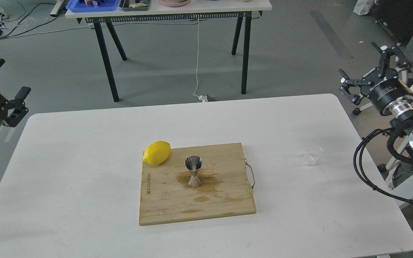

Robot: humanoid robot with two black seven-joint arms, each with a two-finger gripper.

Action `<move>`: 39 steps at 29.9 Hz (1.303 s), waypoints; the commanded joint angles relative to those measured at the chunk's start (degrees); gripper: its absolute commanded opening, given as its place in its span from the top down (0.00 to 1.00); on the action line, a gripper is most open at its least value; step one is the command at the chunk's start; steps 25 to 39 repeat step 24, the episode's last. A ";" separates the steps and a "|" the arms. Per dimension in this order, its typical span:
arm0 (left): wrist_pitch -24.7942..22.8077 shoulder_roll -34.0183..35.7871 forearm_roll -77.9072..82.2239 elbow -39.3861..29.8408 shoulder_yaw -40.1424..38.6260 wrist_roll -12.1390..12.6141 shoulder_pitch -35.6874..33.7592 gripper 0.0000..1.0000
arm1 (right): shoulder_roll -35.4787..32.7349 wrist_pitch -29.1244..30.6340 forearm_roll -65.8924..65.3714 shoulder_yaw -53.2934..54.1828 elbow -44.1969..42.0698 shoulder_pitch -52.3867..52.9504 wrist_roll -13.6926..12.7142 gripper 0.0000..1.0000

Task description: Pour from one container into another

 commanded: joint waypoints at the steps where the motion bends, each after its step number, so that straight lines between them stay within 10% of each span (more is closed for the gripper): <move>1: 0.00 0.37 -1.63 0.01 0.05 0.00 -1.60 0.01 | 0.94 -0.01 -0.10 0.19 -0.98 0.04 -0.01 0.01; 39: 0.00 -2.44 -2.08 -0.08 0.05 0.00 2.44 0.01 | 1.03 -0.01 -0.37 -7.89 -13.19 13.40 -0.10 0.01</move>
